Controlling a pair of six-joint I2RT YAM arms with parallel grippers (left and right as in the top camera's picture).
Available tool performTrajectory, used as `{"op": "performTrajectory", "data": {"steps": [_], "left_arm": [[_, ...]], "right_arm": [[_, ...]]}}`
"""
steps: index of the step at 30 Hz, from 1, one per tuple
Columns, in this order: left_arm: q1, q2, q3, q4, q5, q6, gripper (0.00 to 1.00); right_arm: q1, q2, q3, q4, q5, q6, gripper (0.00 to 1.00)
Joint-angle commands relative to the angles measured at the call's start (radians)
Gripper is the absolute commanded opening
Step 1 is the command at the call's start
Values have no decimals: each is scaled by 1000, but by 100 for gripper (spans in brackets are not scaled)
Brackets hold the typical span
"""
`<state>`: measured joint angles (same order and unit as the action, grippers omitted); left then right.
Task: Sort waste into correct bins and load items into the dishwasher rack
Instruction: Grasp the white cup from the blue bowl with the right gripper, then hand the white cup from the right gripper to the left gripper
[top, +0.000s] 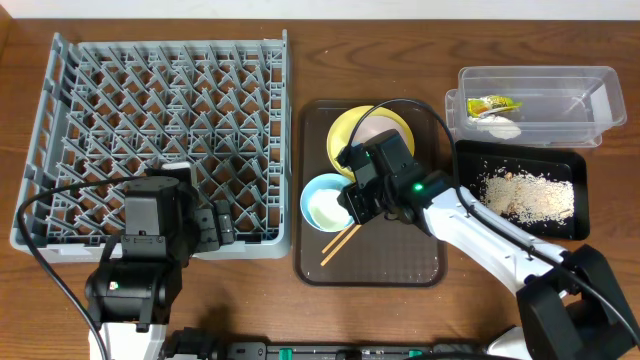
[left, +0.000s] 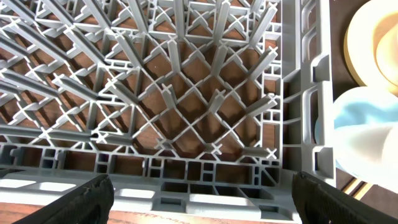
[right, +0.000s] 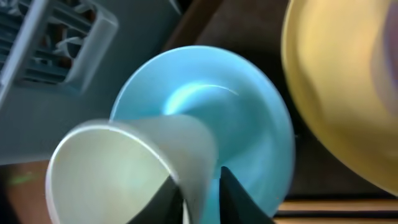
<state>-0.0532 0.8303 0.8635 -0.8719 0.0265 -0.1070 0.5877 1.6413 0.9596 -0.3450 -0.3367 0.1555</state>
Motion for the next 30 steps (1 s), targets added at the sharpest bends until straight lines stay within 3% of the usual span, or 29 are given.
{"op": "performTrajectory", "data": {"steps": [1,3,9,12,16,20,30], "left_arm": [[5,-2,23,-3,-4,2,93],[5,-2,23,-3,-4,2,93],[5,-2,23,7,3,-11,93],[5,-1,23,44,89,-36,93],[5,24,23,120,259,-68,93],[5,105,23,201,470,-173,93],[2,426,23,571,1139,-323,93]], "right_arm": [[2,5,8,20,41,9,9],[-10,-2,16,34,41,12,1],[-91,-81,88,22,10,40,1],[-164,-123,122,15,-28,86,1],[-272,-144,129,15,-118,169,1],[-366,-124,126,15,-362,193,1],[-367,-43,126,77,-792,192,1]]}}
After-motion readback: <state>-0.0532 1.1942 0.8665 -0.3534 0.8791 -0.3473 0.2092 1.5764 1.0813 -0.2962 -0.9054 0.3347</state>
